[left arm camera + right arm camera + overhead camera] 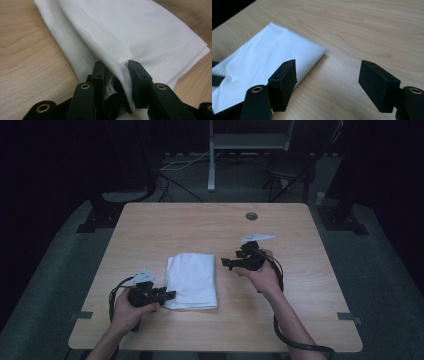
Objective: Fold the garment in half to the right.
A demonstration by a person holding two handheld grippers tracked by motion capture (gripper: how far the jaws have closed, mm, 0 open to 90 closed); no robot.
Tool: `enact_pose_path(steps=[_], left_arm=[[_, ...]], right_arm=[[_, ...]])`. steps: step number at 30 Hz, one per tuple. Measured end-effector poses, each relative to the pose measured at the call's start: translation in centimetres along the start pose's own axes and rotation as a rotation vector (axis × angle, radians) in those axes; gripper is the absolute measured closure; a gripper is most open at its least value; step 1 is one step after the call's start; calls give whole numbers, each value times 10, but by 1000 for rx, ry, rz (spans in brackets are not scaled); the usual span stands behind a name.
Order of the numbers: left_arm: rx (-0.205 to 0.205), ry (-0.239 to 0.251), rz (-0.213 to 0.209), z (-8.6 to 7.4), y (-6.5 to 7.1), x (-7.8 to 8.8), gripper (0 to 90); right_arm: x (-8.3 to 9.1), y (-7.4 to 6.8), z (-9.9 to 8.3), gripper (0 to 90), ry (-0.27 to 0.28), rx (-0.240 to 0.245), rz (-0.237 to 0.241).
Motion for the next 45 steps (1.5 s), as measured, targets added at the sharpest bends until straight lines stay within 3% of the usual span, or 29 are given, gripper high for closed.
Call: enact_pose_path(steps=[13,27,32,36,41,45], left_arm=[[-86,-7,-39,14,27,-23,694],[-161,-17,-87,27,52,-43,693],[-194,-24,-87,30,61,-48,692],[-199,-26,-85,31,64,-49,677],[-225,-23,-35,32,64,-42,468],[-247,-13,-26,32,64,-35,432]], right_arm=[[27,20,-15,297,23,-29,-31],[33,29,-23,303,15,-52,-45],[27,25,-24,346,14,-74,-14],[16,27,-20,369,16,-86,-23],[-7,30,-17,396,-5,-137,0],[-19,31,-19,430,-26,-161,16]])
Point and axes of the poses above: each handheld gripper's, and its own axes: x roughly backward along the jaws, z roughly out of its top, y roughly to its right, the point moved 9 cm from there along -x, roughly forward along the jaws, and after that the axes turned 9 degrees about z, right-handed, at the moved point
